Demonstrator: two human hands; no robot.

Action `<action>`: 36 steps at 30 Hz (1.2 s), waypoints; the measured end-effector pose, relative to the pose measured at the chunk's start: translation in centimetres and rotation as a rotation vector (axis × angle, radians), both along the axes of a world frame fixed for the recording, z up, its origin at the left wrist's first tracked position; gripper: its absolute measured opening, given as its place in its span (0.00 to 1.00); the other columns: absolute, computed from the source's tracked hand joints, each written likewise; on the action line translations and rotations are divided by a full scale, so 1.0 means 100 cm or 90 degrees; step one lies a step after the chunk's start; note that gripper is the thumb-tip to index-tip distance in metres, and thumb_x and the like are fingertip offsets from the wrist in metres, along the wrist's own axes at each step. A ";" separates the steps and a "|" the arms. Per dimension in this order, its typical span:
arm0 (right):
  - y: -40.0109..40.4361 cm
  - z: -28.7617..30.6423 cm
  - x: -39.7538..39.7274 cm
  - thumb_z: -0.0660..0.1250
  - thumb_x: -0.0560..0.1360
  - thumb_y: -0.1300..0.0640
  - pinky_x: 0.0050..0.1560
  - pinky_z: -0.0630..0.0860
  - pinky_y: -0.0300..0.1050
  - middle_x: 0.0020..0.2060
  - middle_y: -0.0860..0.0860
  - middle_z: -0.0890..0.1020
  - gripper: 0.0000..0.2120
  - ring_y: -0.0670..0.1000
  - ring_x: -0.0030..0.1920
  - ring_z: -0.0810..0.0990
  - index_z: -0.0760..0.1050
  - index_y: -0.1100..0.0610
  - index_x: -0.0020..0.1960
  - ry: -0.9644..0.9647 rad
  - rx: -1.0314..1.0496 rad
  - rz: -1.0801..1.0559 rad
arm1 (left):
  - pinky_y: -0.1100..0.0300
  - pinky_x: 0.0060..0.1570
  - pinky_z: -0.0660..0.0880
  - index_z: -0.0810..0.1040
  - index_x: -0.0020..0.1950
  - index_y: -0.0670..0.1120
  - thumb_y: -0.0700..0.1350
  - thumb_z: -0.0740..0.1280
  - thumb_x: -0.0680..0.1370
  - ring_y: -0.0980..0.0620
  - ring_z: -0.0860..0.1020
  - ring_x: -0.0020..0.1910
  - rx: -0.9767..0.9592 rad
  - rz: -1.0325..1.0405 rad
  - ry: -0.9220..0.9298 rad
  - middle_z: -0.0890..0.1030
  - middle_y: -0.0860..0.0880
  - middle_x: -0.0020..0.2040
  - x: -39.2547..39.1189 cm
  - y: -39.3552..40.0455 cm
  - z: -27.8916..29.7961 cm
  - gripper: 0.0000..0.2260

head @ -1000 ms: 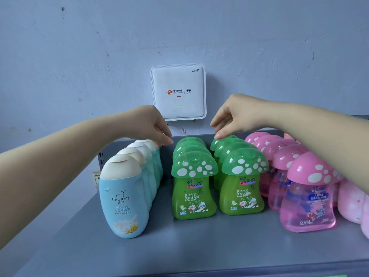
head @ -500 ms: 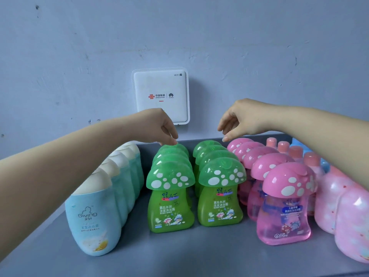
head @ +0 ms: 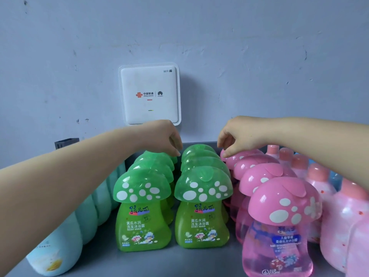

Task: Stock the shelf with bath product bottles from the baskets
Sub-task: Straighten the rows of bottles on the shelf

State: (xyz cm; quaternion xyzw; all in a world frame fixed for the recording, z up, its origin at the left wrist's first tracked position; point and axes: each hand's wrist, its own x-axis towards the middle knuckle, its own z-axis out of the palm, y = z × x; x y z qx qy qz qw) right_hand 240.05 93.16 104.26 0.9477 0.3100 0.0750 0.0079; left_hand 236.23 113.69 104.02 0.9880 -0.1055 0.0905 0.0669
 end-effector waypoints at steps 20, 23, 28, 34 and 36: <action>0.000 0.011 -0.042 0.71 0.60 0.38 0.47 0.76 0.35 0.38 0.46 0.85 0.22 0.43 0.41 0.83 0.82 0.51 0.46 0.157 0.065 0.116 | 0.67 0.59 0.70 0.83 0.49 0.56 0.59 0.72 0.61 0.66 0.80 0.48 -0.042 -0.098 0.174 0.84 0.61 0.45 -0.044 0.005 -0.002 0.19; 0.007 0.002 -0.049 0.73 0.58 0.39 0.46 0.76 0.34 0.41 0.48 0.85 0.25 0.43 0.41 0.82 0.80 0.50 0.50 0.155 0.008 0.102 | 0.72 0.52 0.72 0.84 0.49 0.55 0.54 0.76 0.64 0.67 0.80 0.45 -0.027 -0.098 0.154 0.84 0.60 0.43 -0.042 0.001 -0.010 0.15; 0.012 -0.008 -0.048 0.76 0.62 0.43 0.47 0.79 0.40 0.41 0.47 0.85 0.23 0.46 0.42 0.83 0.79 0.52 0.53 0.092 0.003 0.076 | 0.78 0.44 0.71 0.84 0.47 0.54 0.52 0.76 0.65 0.68 0.80 0.40 -0.044 -0.107 0.122 0.84 0.60 0.42 -0.039 0.001 -0.014 0.12; 0.006 -0.009 -0.051 0.76 0.62 0.43 0.43 0.76 0.35 0.39 0.44 0.83 0.23 0.44 0.42 0.82 0.79 0.53 0.53 0.073 0.012 0.057 | 0.75 0.47 0.73 0.84 0.51 0.53 0.51 0.75 0.67 0.67 0.80 0.42 -0.045 -0.123 0.128 0.85 0.58 0.44 -0.036 -0.004 -0.016 0.13; 0.004 -0.009 -0.051 0.76 0.62 0.43 0.40 0.75 0.32 0.38 0.42 0.82 0.23 0.43 0.41 0.81 0.79 0.52 0.53 0.069 0.018 0.053 | 0.74 0.47 0.73 0.84 0.51 0.52 0.51 0.75 0.67 0.67 0.80 0.42 -0.049 -0.120 0.125 0.85 0.58 0.45 -0.035 -0.006 -0.016 0.14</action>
